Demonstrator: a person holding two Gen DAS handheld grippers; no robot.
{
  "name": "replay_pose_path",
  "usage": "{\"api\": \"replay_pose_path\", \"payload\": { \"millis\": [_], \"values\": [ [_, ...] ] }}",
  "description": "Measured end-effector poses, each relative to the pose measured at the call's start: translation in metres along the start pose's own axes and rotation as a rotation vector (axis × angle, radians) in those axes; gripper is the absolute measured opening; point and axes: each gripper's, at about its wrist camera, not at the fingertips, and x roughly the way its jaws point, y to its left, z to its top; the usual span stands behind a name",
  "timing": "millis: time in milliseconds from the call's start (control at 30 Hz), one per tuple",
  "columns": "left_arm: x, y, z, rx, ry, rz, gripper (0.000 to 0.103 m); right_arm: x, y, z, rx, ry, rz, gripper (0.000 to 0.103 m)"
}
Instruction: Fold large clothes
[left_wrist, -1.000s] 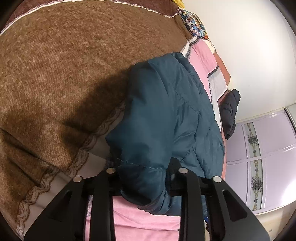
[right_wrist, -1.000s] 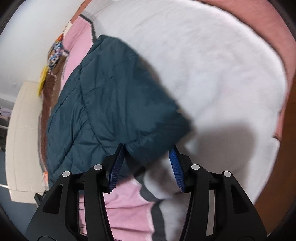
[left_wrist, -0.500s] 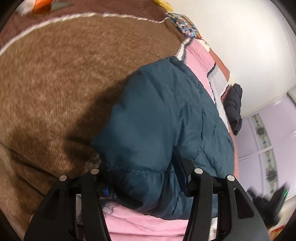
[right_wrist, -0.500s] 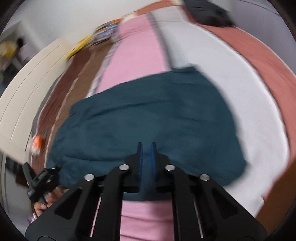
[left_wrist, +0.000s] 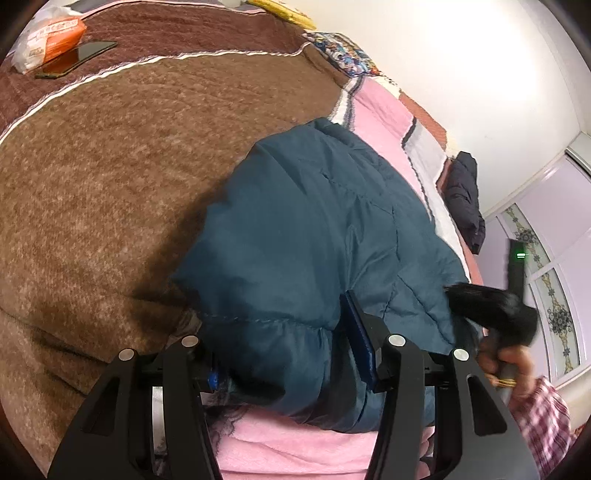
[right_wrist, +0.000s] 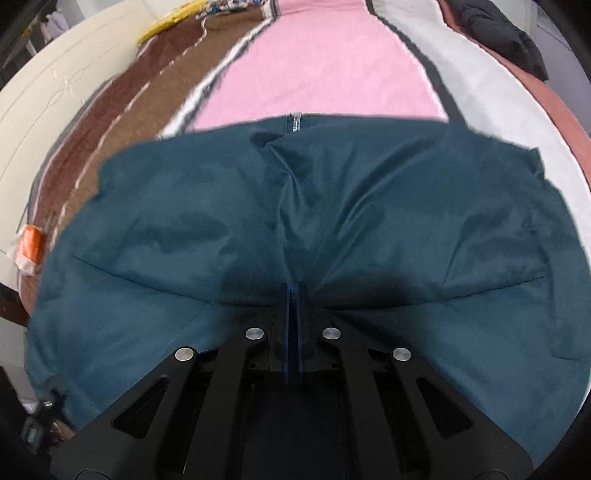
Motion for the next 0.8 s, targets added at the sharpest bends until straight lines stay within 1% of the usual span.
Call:
{"api": "replay_pose_path", "payload": {
  "millis": [133, 233, 300, 333, 433, 500, 567, 600, 733, 800],
  "values": [
    [-0.001, -0.004, 0.003, 0.018, -0.010, -0.009, 0.052, 0.010, -0.001, 0.000, -0.018, 0.034, 0.000, 0.001],
    [-0.001, -0.007, 0.005, 0.024, -0.018, -0.027, 0.043, 0.013, -0.006, 0.002, 0.018, 0.050, 0.028, 0.001],
    [-0.002, -0.010, 0.005, 0.038, -0.024, -0.031, 0.035, 0.010, -0.015, 0.006, 0.069, 0.066, 0.064, 0.000],
    [-0.003, -0.011, 0.005, 0.044, -0.025, -0.032, 0.034, 0.008, -0.017, 0.006, 0.089, 0.067, 0.075, 0.000],
    [-0.004, -0.010, 0.006, 0.055, -0.021, -0.037, 0.032, -0.011, -0.023, 0.006, 0.144, 0.030, 0.108, 0.000],
    [-0.004, -0.009, 0.006, 0.053, -0.019, -0.040, 0.031, -0.029, -0.021, 0.011, 0.157, -0.043, 0.123, 0.000],
    [-0.005, -0.010, 0.005, 0.056, -0.020, -0.043, 0.031, -0.038, -0.021, 0.018, 0.165, -0.083, 0.138, 0.000],
    [-0.006, -0.010, 0.005, 0.058, -0.021, -0.046, 0.031, -0.040, -0.018, 0.025, 0.161, -0.089, 0.138, 0.000],
    [-0.014, -0.013, 0.004, 0.068, -0.030, -0.069, 0.030, -0.020, -0.008, 0.053, 0.162, -0.049, 0.106, 0.000],
    [-0.017, -0.018, 0.003, 0.078, -0.036, -0.073, 0.029, 0.002, -0.006, 0.065, 0.165, 0.007, 0.072, 0.000]
  ]
}}
